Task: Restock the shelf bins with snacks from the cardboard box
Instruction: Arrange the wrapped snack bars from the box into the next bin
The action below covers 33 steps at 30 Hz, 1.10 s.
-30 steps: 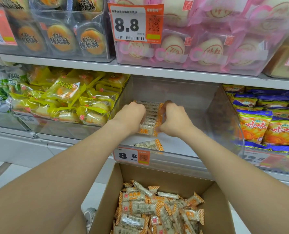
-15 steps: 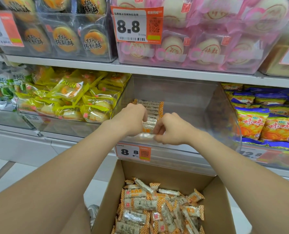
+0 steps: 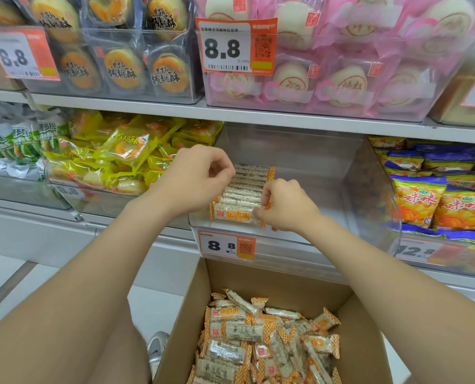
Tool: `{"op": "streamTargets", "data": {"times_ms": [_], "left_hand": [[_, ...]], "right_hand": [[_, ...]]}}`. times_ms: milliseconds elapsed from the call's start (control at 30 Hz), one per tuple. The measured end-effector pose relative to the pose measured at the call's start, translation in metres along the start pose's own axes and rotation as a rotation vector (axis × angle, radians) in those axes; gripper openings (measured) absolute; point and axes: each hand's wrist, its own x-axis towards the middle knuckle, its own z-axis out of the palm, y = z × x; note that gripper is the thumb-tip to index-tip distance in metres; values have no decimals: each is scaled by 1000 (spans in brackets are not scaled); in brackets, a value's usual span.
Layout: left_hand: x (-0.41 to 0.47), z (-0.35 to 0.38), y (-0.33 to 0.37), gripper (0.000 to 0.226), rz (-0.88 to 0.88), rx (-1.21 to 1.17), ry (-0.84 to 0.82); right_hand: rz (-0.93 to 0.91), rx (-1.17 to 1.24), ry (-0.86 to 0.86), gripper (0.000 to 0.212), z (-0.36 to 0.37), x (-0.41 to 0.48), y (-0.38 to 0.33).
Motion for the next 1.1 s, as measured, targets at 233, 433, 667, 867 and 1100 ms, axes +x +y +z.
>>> {"op": "streamTargets", "data": {"times_ms": [233,433,667,867,1100], "left_hand": [[3,9,-1,14,79,95,-46],[2,11,1,13,120,126,-25],[-40,8,40,10,102,109,-86],[-116,49,30,12,-48,213,-1070],[-202,184,-23,16,-89,582,-1396]], "right_hand": [[-3,16,38,22,-2,-3,2],[40,-15,151,17,-15,-13,-7],[-161,177,114,17,-56,-103,-28],[-287,-177,-448,15,-18,-184,-18],[-193,-289,-756,25,80,-224,23]]}}
